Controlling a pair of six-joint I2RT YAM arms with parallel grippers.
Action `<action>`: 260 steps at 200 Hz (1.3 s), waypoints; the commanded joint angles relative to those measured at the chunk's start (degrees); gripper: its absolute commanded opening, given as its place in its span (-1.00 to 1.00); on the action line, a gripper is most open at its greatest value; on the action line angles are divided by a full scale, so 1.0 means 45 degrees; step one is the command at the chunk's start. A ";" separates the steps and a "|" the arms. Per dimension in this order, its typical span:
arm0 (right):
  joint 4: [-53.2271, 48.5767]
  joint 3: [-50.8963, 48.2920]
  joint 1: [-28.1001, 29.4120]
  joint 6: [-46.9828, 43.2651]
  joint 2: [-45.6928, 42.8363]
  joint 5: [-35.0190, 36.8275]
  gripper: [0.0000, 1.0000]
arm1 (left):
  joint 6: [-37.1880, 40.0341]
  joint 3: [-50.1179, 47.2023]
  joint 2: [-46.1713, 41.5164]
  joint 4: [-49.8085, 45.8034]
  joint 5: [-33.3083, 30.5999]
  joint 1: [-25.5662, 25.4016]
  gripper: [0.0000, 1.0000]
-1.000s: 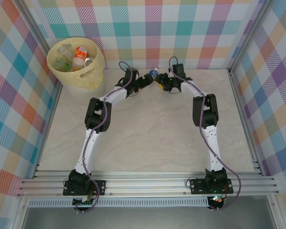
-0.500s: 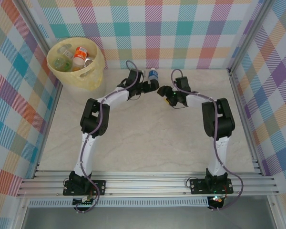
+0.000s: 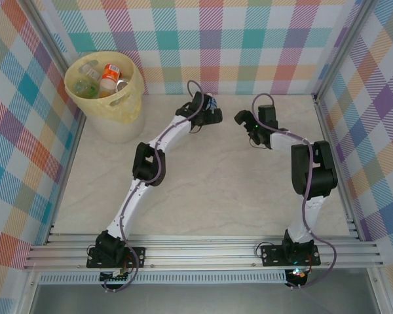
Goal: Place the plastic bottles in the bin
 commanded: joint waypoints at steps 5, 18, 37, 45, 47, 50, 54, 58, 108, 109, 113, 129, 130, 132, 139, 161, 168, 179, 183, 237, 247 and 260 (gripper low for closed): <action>-0.0135 -0.0236 -0.0043 -0.0139 -0.0501 0.0165 0.99 | -0.0002 0.1152 0.0527 -0.0698 -0.0113 -0.0222 1.00; -0.0156 -0.0285 -0.0063 -0.0130 -0.0554 0.0137 0.99 | -0.0023 0.1170 0.0627 -0.0698 -0.0187 -0.0217 0.98; -0.0149 -0.0407 -0.0098 -0.0148 -0.0729 0.0143 0.99 | 0.0038 0.1178 0.0726 -0.0471 -0.0222 -0.0205 0.81; -0.0141 -0.0483 -0.0124 -0.0190 -0.0856 0.0156 0.99 | 0.0155 0.1168 0.0798 -0.0234 -0.0155 -0.0203 0.74; -0.0155 -0.0503 -0.0117 -0.0210 -0.0886 0.0154 0.99 | 0.0189 0.1172 0.0802 -0.0178 -0.0127 -0.0188 0.72; -0.0169 -0.0536 -0.0121 -0.0231 -0.0939 0.0178 0.99 | 0.0216 0.1201 0.0824 -0.0097 -0.0119 -0.0184 0.69; -0.0203 -0.0580 -0.0122 -0.0281 -0.1004 0.0201 0.99 | 0.0231 0.1200 0.0840 0.0006 -0.0107 -0.0166 0.64; -0.0226 -0.0621 -0.0123 -0.0338 -0.1081 0.0229 0.99 | 0.0234 0.1202 0.0880 0.0096 -0.0105 -0.0137 0.59; -0.1058 -0.1288 -0.0236 -0.1261 -0.2448 0.0970 0.99 | 0.0152 0.1258 0.0828 -0.0085 -0.0182 0.0012 0.26; -0.1078 -0.1299 -0.0237 -0.1286 -0.2483 0.0982 0.99 | 0.0147 0.1251 0.0819 -0.0099 -0.0160 0.0002 0.25; -0.1173 -0.1352 -0.0236 -0.1366 -0.2634 0.0996 0.99 | 0.0170 0.1245 0.0749 -0.0144 -0.0061 -0.0007 0.24; -0.1647 -0.1581 -0.0253 -0.1764 -0.3275 0.1121 0.99 | 0.0304 0.1029 0.0374 -0.0381 0.0182 -0.0063 0.20; -0.1675 -0.1592 -0.0266 -0.1791 -0.3316 0.1126 0.99 | 0.0311 0.1010 0.0338 -0.0393 0.0179 -0.0074 0.19; -0.1730 -0.1625 -0.0260 -0.1851 -0.3401 0.1129 0.99 | 0.0355 0.0956 0.0263 -0.0413 0.0191 -0.0083 0.19; -0.1935 -0.1764 -0.0257 -0.2038 -0.3757 0.1186 0.99 | 0.0514 0.0674 -0.0047 -0.0448 0.0220 -0.0120 0.17; -0.2502 -0.2350 -0.0261 -0.2617 -0.4950 0.1510 0.99 | 0.0806 -0.1502 -0.1658 0.0180 0.0335 -0.0202 0.12; -0.2665 -0.2531 -0.0258 -0.2809 -0.5349 0.1639 0.99 | 0.0808 -0.2538 -0.2357 0.0635 0.0401 -0.0203 0.12; -0.2916 -0.2760 -0.0258 -0.3102 -0.5946 0.1751 0.99 | 0.0803 -0.4343 -0.3508 0.1450 0.0505 -0.0202 0.11; -0.2985 -0.2843 -0.0258 -0.3200 -0.6159 0.1779 0.99 | 0.0786 -0.5040 -0.3919 0.1705 0.0522 -0.0203 0.11; -0.2655 -0.3687 -0.0258 -0.4042 -0.8389 0.1624 0.99 | 0.0558 -1.1961 -0.9398 0.3394 0.1054 -0.0203 0.03; -0.2379 -0.3797 -0.0259 -0.4192 -0.8613 0.1423 0.99 | 0.0460 -1.2962 -1.0399 0.3403 0.1295 -0.0202 0.03; -0.1698 -0.3969 -0.0239 -0.4419 -0.8838 0.0913 0.99 | 0.0357 -1.3955 -1.1603 0.3418 0.1600 -0.0203 0.03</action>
